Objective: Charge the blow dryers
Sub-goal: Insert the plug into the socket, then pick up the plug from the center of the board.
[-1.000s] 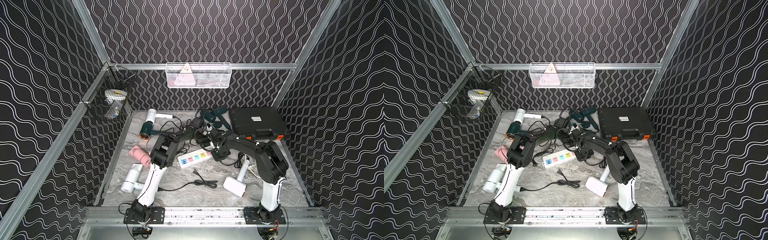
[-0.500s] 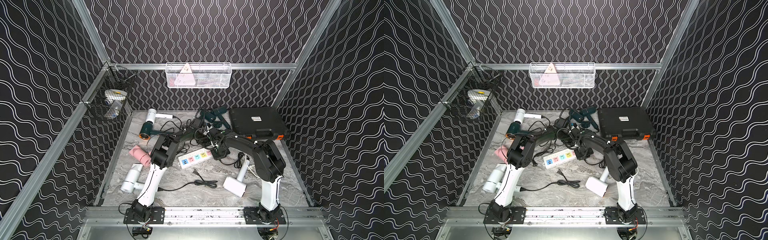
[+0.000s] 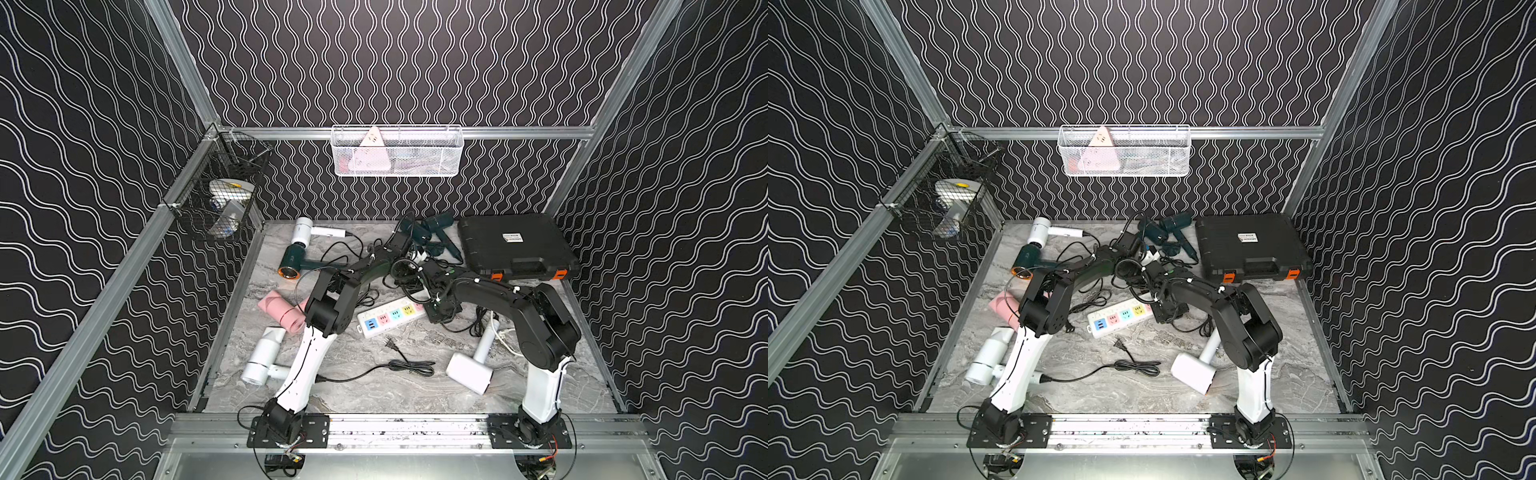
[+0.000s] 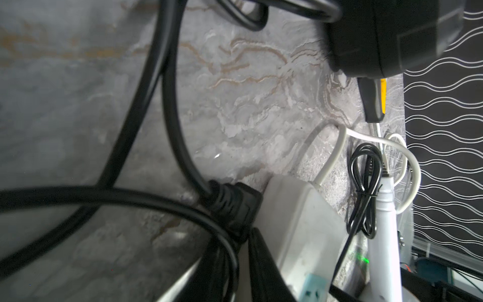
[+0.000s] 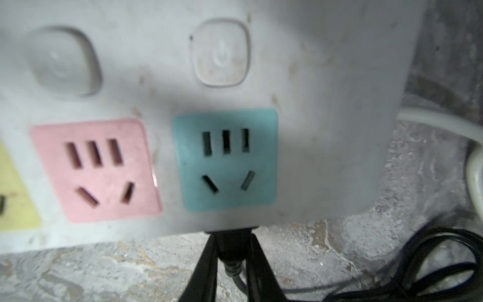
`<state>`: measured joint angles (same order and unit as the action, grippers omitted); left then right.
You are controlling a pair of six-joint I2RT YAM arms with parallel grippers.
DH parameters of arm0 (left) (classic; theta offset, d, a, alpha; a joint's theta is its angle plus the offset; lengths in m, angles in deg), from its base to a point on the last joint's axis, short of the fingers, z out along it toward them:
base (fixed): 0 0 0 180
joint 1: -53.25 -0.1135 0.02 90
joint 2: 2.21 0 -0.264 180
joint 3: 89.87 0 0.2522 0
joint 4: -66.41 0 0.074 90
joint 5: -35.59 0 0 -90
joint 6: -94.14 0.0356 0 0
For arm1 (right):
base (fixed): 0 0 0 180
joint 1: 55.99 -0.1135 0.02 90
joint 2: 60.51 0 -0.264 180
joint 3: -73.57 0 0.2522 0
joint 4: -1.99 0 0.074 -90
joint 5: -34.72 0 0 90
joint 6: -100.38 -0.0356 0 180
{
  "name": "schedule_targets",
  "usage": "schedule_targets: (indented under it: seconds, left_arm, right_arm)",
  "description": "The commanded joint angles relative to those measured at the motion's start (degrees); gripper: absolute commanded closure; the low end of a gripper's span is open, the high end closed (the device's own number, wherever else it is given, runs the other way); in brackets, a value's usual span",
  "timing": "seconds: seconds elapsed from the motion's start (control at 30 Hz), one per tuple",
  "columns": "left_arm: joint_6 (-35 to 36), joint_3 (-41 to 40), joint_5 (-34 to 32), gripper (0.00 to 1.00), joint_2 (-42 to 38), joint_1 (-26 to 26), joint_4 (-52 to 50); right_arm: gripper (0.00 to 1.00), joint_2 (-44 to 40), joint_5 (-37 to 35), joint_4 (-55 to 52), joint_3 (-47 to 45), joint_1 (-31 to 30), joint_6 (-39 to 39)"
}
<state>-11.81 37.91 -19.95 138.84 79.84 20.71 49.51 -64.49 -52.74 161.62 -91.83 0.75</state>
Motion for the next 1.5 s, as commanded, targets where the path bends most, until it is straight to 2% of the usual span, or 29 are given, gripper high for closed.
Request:
schedule_targets:
  seconds: [0.0, 0.23, 0.3, 0.53, 0.63, 0.77, 0.83, 0.9, 1.1, 1.23, 1.47]
  left_arm:
    - [-0.5, 1.61, -2.94, 0.75, 0.46, -1.41, -7.71]
    - [-2.69, 4.7, -4.51, 0.67, -2.65, -2.71, -8.11]
    - [-3.76, 2.77, -5.5, 0.6, -5.28, -2.77, -6.84]
    - [-8.43, -13.24, -10.72, 0.32, -19.59, -2.69, 1.98]
    - [-10.44, -22.03, -13.24, 0.25, -27.55, -2.72, 6.6]
    - [-12.39, -34.08, -17.98, 0.17, -38.61, -2.56, 11.45]
    - [-13.26, -39.53, -20.22, 0.16, -43.89, -2.14, 13.86]
    - [-13.41, -44.79, -22.6, 0.09, -49.01, -1.22, 15.86]
    - [-13.09, -58.23, -37.49, 0.01, -64.36, 5.54, 21.57]
    - [-11.84, -63.91, -45.91, 0.01, -69.26, 9.53, 25.54]
    - [-10.52, -74.11, -50.54, 0.01, -75.38, 10.24, 33.35]
  right_arm:
    - [0.72, -1.58, -1.21, 6.58, -1.35, 0.15, 0.45]
    - [0.62, -5.71, 0.09, 7.52, -5.36, 0.56, 0.23]
    - [0.6, -7.89, 0.67, 7.98, -6.69, 0.72, -0.29]
    - [0.39, -18.11, 4.96, 10.02, -12.1, 0.76, -1.51]
    - [0.25, -23.05, 6.98, 10.38, -13.86, 0.68, -1.58]
    - [0.01, -29.6, 11.12, 11.17, -16.11, 0.5, -1.54]
    - [0.01, -32.18, 13.1, 11.35, -16.83, 0.41, -1.63]
    - [0.01, -34.56, 15.29, 11.78, -17.53, 0.24, -2.03]
    - [0.0, -39.95, 18.31, 12.51, -19.71, -0.37, -4.84]
    - [0.01, -40.81, 19.58, 15.52, -21.28, -0.6, -6.98]
    - [0.0, -38.35, 16.51, 15.28, -19.88, -0.73, -14.26]
